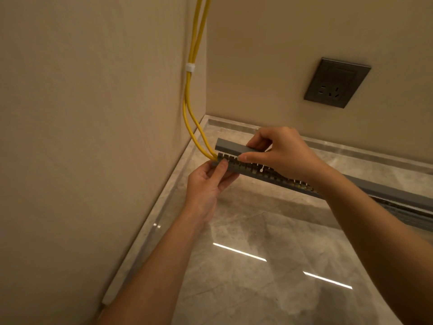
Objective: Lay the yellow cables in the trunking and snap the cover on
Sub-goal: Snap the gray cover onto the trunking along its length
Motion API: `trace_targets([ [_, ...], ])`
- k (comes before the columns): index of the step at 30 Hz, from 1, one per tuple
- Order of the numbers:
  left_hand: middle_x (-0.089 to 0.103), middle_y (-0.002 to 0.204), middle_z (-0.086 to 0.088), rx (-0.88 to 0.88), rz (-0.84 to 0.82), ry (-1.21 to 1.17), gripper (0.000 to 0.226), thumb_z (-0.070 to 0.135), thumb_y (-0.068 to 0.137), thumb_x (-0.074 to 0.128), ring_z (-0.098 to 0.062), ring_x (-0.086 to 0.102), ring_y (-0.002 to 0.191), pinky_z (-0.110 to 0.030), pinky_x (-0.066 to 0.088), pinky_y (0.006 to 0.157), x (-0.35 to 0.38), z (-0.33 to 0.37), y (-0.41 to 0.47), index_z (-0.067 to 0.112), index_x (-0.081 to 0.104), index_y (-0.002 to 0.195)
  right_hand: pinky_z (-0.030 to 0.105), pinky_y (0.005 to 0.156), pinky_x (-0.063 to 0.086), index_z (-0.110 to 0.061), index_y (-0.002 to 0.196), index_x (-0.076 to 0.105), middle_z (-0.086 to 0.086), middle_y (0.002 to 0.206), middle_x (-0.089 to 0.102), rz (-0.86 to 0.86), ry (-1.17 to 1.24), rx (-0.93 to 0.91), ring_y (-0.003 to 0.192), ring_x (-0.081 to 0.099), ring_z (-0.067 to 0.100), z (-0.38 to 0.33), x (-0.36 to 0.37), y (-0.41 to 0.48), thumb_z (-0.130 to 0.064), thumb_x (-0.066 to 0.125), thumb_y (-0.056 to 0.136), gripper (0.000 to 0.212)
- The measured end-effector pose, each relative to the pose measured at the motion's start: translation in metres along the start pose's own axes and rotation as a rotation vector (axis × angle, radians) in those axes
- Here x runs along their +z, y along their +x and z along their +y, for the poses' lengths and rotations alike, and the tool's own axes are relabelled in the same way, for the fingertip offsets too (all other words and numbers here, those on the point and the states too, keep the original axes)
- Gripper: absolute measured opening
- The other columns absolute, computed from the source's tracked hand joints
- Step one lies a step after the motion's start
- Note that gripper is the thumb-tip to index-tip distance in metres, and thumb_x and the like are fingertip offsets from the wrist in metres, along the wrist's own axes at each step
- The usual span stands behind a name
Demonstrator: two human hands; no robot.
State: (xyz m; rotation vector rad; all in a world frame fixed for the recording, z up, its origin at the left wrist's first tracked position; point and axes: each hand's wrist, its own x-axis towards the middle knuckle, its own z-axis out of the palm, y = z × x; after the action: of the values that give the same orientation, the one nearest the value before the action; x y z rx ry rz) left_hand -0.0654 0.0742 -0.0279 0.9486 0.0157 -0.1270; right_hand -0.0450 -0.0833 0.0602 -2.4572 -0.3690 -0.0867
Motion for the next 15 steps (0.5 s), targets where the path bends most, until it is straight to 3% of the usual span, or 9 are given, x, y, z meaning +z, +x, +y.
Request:
trace_targets([
  [4,0.069,0.103,-0.013,-0.018,-0.029,-0.053,0.02,0.012,0.088,0.053,-0.021,0.066,0.103,-0.024,0.055,0.078,-0.003,-0.001,-0.002,0.003,0.061,0.105,0.033,0.064,0.053,-0.021,0.086,0.07,-0.005,0.076,0.068,-0.055,-0.09,-0.014,0.071,0.061,0.007,-0.002,-0.004,0.005,-0.049,0.065,0.076,0.031],
  [9,0.071,0.102,-0.009,-0.013,-0.075,-0.091,0.019,0.012,0.087,0.055,-0.02,0.066,0.103,-0.023,0.054,0.079,0.0,0.006,-0.001,0.007,0.062,0.104,0.037,0.056,0.045,-0.016,0.085,0.073,0.009,0.067,0.067,-0.087,-0.181,-0.014,0.061,0.058,0.022,0.004,0.006,0.004,-0.047,0.051,0.088,0.038],
  [15,0.069,0.106,-0.011,-0.008,-0.037,-0.088,0.019,0.012,0.089,0.053,-0.019,0.065,0.104,-0.023,0.054,0.079,0.004,0.005,-0.002,0.008,0.062,0.105,0.039,0.059,0.051,-0.022,0.092,0.074,0.003,0.072,0.071,-0.042,-0.22,-0.039,0.063,0.06,0.015,0.002,0.009,-0.002,-0.044,0.053,0.089,0.03],
])
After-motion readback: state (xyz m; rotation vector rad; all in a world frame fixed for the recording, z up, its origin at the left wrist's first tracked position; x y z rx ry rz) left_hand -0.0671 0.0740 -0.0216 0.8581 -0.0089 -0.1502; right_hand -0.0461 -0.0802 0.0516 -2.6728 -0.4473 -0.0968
